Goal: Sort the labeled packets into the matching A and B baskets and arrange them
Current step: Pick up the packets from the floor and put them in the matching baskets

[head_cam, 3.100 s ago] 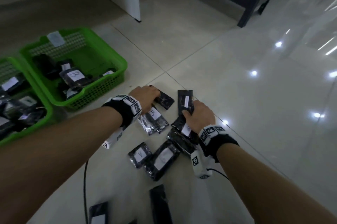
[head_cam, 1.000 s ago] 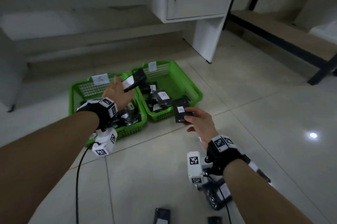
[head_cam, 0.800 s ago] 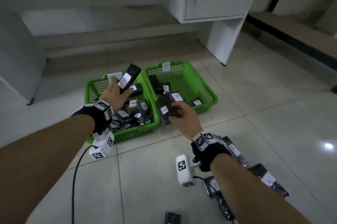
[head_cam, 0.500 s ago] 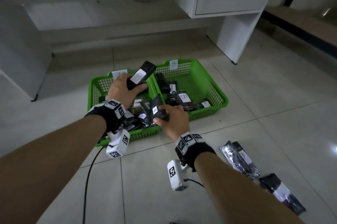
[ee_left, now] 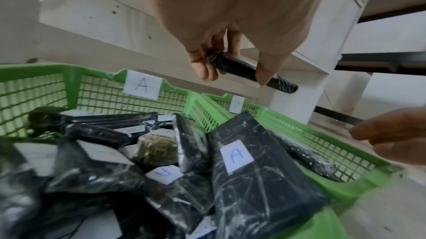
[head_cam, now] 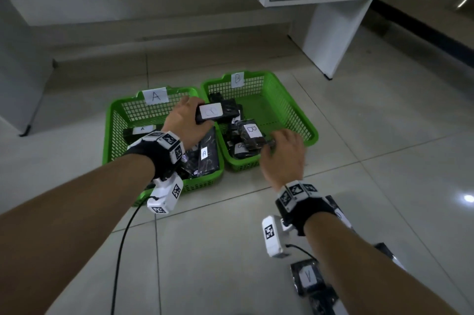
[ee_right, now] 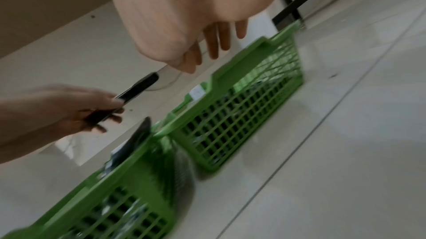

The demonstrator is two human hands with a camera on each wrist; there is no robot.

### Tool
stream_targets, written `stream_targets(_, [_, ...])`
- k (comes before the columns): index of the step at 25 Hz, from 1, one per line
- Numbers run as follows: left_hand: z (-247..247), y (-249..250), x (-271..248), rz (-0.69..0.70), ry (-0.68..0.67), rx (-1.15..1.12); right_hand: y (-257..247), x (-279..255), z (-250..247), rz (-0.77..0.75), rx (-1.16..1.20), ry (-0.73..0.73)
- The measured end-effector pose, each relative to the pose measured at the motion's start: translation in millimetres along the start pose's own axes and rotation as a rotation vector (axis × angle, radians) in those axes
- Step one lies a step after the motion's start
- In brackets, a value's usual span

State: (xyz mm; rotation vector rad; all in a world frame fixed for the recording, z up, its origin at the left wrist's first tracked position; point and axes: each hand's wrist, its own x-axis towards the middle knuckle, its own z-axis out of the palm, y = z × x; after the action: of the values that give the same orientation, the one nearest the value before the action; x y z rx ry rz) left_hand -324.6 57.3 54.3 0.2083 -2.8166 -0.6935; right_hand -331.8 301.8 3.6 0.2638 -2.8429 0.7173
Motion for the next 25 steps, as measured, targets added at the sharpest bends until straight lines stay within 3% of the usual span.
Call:
stream_targets(2, [10.7, 15.3, 4.1, 0.056, -0.076, 0.075, 29.6, 4.8, -8.6, 0.115, -0.107, -0.081])
stream_targets(5, [29.1, 39.9, 13.3, 0.070, -0.116, 0.193, 52.2, 1.3, -17.7, 0.060, -0.021, -0.207])
stream_targets(8, [50.6, 69.3, 22.7, 0.018, -0.149, 0.145, 59.1, -3.4, -23.6, 0.057, 0.072, -0.254])
stream_targets(14, [96.4, 123.8, 22.6, 0.072, -0.266, 0.258, 69.4, -6.7, -30.5, 0.083, 0.252, -0.272])
stream_targets(18, [118.5, 123.6, 12.2, 0.211, -0.389, 0.467, 86.0, -1.8, -33.1, 0.053, 0.283, -0.348])
stream_targets(21, [113.2, 127.7, 9.2, 0.184, -0.513, 0.300, 90.8, -0.9, -38.6, 0.036, 0.348, -0.423])
stream_targets(23, [106.4, 131.2, 4.3, 0.149, -0.611, 0.222, 94.9, -8.2, -47.0, 0.033, 0.386, -0.345])
stream_targets(25, [100.7, 131.3, -0.8, 0.186, -0.614, 0.204, 104.8, -22.1, -60.3, 0.104, 0.376, -0.222])
